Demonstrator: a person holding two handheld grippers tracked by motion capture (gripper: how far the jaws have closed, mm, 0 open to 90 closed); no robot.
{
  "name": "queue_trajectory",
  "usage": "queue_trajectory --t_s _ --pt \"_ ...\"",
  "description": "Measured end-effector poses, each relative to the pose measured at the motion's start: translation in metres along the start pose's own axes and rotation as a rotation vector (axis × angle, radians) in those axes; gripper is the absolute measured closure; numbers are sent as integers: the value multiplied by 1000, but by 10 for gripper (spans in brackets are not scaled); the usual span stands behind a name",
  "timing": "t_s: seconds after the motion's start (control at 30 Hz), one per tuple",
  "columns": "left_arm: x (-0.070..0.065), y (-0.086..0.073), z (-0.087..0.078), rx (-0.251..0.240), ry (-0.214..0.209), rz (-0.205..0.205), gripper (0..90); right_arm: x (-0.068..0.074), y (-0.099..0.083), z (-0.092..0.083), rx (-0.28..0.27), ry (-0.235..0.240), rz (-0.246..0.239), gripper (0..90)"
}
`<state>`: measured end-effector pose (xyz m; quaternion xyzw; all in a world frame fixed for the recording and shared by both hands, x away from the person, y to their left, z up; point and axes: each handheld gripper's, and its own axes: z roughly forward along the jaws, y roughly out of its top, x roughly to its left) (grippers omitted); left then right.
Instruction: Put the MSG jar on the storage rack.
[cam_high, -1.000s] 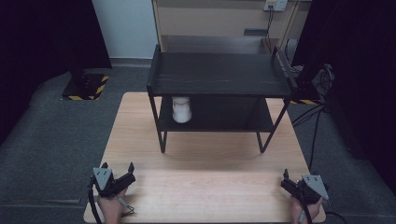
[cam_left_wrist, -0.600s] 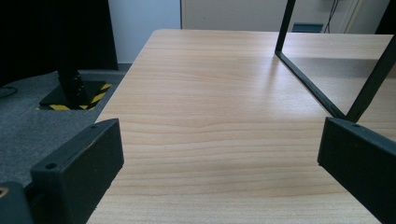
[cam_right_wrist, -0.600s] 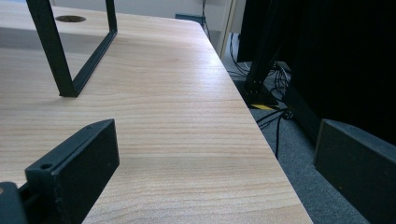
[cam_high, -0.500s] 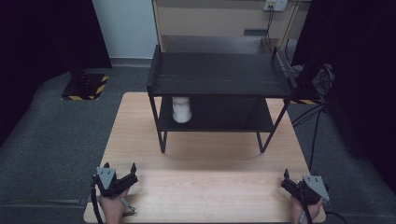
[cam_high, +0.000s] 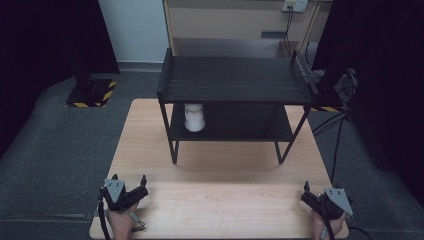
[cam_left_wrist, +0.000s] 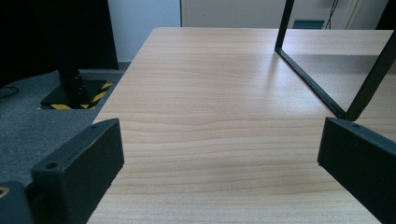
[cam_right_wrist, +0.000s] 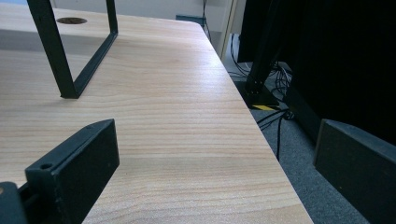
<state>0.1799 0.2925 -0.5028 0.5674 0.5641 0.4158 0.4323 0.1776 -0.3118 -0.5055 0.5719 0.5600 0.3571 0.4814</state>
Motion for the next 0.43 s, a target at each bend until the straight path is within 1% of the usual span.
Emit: queue_trajectory --t_s 0.2,0.43 --pt "0 0 0 -3 2 -6 0 0 0 0 0 2 2 5" --pt "0 0 0 -1 1 -2 0 0 0 0 -1 2 3 5"
